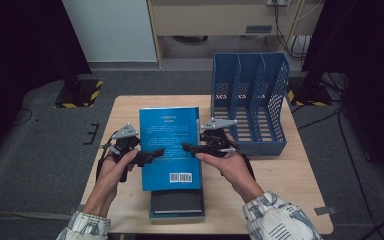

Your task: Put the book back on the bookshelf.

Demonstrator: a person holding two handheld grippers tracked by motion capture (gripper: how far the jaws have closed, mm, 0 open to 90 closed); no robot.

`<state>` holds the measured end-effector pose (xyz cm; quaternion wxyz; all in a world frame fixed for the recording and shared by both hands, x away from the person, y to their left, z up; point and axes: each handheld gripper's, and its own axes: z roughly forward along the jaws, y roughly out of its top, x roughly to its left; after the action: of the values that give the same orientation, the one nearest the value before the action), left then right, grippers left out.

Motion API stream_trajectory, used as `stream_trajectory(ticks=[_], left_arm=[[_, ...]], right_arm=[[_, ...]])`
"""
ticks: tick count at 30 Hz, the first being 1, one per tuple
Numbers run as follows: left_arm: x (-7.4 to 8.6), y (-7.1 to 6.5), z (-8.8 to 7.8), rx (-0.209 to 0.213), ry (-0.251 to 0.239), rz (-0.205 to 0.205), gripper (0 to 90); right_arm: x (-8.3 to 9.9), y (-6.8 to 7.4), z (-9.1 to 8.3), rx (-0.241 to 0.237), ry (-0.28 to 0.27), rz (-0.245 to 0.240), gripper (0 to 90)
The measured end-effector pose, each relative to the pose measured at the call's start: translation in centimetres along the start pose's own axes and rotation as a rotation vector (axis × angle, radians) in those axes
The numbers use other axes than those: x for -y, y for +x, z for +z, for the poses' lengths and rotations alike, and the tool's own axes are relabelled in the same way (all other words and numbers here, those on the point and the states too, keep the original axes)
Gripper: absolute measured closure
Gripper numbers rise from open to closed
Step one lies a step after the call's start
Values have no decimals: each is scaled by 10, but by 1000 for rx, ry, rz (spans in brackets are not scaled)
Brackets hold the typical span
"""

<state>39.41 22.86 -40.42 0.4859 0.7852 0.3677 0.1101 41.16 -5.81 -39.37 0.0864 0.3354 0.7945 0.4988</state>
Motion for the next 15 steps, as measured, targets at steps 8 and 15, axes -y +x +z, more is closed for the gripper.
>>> stream_trajectory(ticks=[8, 15], left_arm=[[-11, -5, 2, 23, -7, 30, 266], [-15, -4, -1, -40, -29, 50, 309]], right_arm=[[-13, 5, 5, -63, -27, -8, 455], [-21, 4, 6, -58, -13, -32, 473]])
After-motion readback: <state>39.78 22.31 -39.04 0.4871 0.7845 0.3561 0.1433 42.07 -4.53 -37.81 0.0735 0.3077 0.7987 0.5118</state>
